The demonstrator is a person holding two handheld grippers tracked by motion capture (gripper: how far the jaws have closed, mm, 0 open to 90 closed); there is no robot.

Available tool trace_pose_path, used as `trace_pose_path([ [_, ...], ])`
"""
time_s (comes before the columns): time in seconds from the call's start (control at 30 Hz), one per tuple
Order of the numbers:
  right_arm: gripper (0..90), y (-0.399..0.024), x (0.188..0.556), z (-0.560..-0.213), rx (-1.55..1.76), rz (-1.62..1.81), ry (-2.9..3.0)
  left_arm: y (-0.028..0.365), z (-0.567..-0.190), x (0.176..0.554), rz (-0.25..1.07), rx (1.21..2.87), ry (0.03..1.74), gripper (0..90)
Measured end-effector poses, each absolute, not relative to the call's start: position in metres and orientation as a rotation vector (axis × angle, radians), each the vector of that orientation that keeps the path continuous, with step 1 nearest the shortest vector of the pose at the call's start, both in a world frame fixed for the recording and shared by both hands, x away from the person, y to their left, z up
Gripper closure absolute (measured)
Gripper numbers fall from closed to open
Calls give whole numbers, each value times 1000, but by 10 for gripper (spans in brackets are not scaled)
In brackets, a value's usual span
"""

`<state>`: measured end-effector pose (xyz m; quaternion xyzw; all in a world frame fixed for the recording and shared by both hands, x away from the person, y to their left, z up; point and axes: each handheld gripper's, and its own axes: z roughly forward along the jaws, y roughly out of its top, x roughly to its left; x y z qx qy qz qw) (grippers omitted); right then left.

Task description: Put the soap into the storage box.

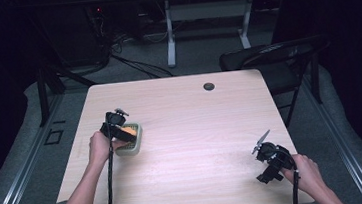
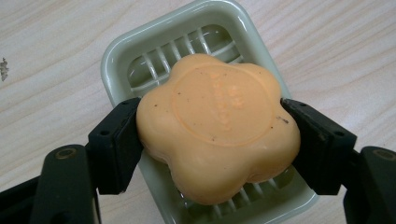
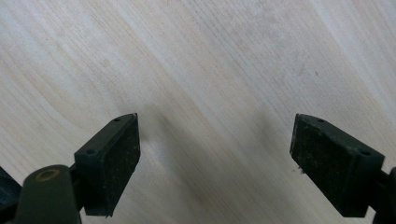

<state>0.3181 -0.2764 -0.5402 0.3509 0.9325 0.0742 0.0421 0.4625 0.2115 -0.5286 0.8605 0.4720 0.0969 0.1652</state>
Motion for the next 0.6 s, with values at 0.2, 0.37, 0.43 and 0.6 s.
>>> trace_pose_path([
  [0.2,157,-276,318,-540,1078,220,2854,211,-529,462,277,2458,1342,257],
  [0.37,157,-277,318,-540,1072,218,2856,210,-529,462,269,2467,1340,256],
  [0.43,157,-277,318,-540,1071,220,2856,210,-529,462,262,2472,1338,254],
  [0.6,157,-277,319,-539,1057,198,2866,210,-529,461,255,2491,1326,255],
])
